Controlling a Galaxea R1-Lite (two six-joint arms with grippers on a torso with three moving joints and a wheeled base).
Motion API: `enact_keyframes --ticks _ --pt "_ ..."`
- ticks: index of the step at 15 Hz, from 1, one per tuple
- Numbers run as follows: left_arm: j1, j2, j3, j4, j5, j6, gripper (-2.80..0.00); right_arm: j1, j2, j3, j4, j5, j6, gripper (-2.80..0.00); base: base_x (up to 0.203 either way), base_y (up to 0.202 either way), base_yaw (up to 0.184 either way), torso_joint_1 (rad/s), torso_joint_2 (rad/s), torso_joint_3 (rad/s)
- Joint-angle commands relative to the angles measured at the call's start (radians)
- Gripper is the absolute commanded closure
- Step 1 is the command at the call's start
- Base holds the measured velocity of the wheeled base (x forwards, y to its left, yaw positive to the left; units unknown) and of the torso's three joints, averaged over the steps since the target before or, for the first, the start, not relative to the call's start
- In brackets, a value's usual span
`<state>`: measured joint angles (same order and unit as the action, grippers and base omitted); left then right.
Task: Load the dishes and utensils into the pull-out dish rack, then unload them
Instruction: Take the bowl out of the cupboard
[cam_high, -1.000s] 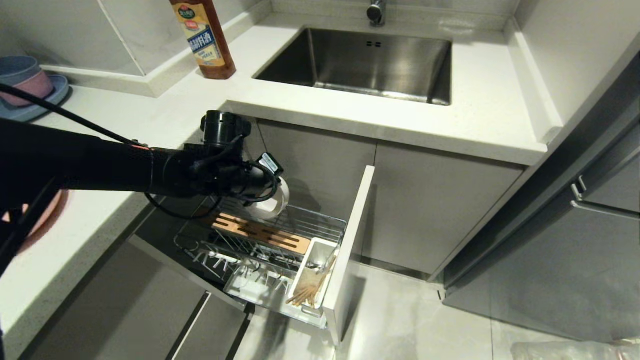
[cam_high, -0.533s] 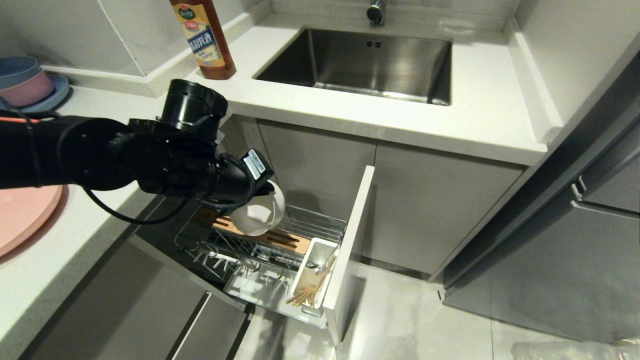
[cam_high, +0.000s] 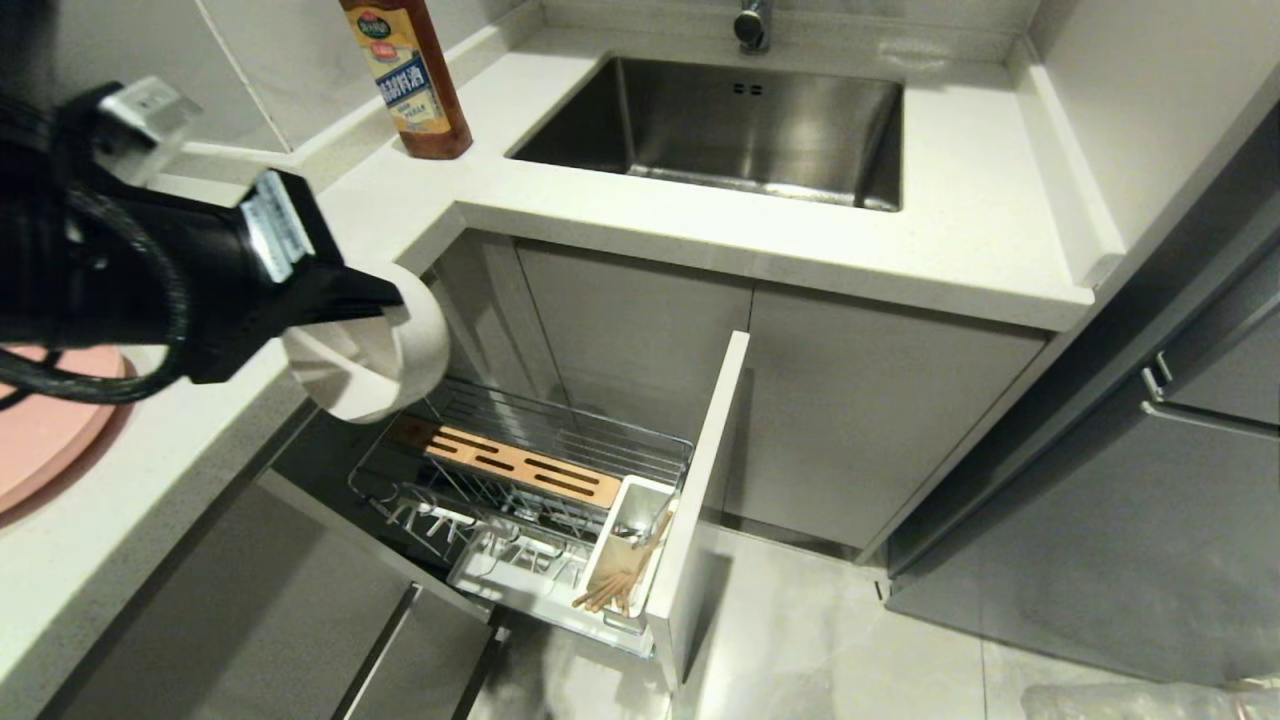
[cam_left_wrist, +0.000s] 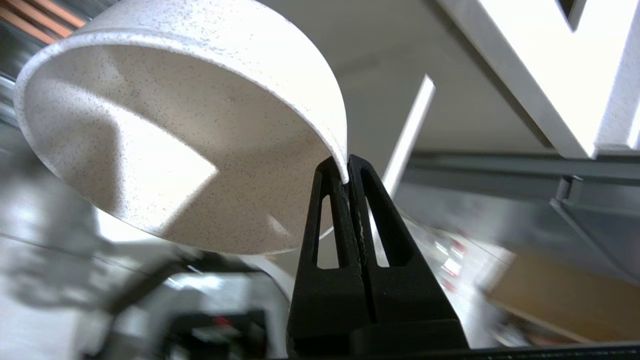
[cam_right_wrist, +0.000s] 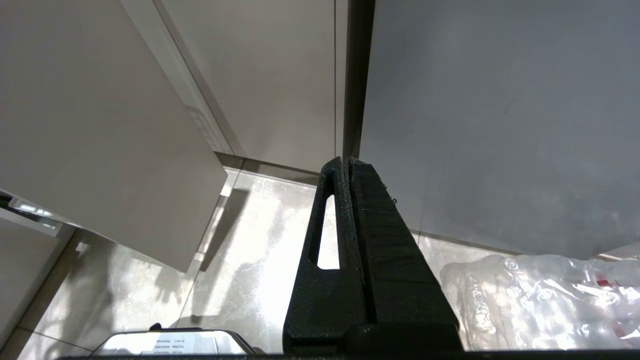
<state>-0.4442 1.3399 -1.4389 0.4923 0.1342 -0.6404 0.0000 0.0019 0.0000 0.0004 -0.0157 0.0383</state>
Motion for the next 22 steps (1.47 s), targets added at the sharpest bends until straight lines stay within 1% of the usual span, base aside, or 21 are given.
enact_keyframes --ticks 1,3,4,7,11,13,16,18,20,21,22 --pt "0.041 -0.097 -0.020 0.035 0.035 0.058 0.00 0.000 0.000 0.002 0.000 0.000 0.000 0.00 0.000 0.000 0.000 0.000 0.00 0.000" --pt "0.138 -0.132 -0.057 0.100 0.057 0.134 0.00 0.000 0.000 0.002 0.000 0.000 0.000 0.00 0.000 0.000 0.000 0.000 0.00 0.000" --pt "0.194 -0.140 -0.091 0.157 0.060 0.169 0.00 0.000 0.000 0.002 0.000 0.000 0.000 0.00 0.000 0.000 0.000 0.000 0.00 0.000" --pt "0.365 -0.126 -0.234 0.388 0.063 0.267 0.00 0.000 0.000 0.003 0.001 0.000 0.000 0.00 0.000 0.000 0.000 0.000 0.00 0.000" --pt "0.575 -0.019 -0.429 0.616 0.061 0.384 0.00 0.000 0.000 0.002 0.000 0.000 0.000 0.00 0.000 0.000 0.000 0.000 0.00 0.000" --pt "0.657 0.049 -0.501 0.702 0.059 0.445 0.00 0.000 0.000 0.002 0.000 0.000 0.000 0.00 0.000 0.000 0.000 0.000 0.00 0.000" --pt "0.811 0.148 -0.510 0.721 0.053 0.577 0.00 0.000 0.000 0.003 0.000 0.000 0.000 0.00 0.000 0.000 0.000 0.000 0.00 0.000" --pt "0.891 0.211 -0.517 0.717 0.012 0.653 0.00 0.000 0.000 0.003 0.000 0.000 0.000 0.00 0.000 0.000 0.000 0.000 0.00 0.000" --pt "0.943 0.261 -0.521 0.704 -0.044 0.727 0.00 0.000 0.000 0.002 0.001 0.000 0.000 0.00 0.000 0.000 0.000 0.000 0.00 0.000" --pt "0.956 0.278 -0.521 0.689 -0.080 0.741 0.00 0.000 0.000 0.003 0.000 0.000 0.000 0.00 0.000 0.000 0.000 0.000 0.00 0.000" --pt "0.960 0.291 -0.522 0.671 -0.097 0.743 0.00 0.000 0.000 0.003 0.000 0.000 0.000 0.00 0.000 0.000 0.000 0.000 0.00 0.000"
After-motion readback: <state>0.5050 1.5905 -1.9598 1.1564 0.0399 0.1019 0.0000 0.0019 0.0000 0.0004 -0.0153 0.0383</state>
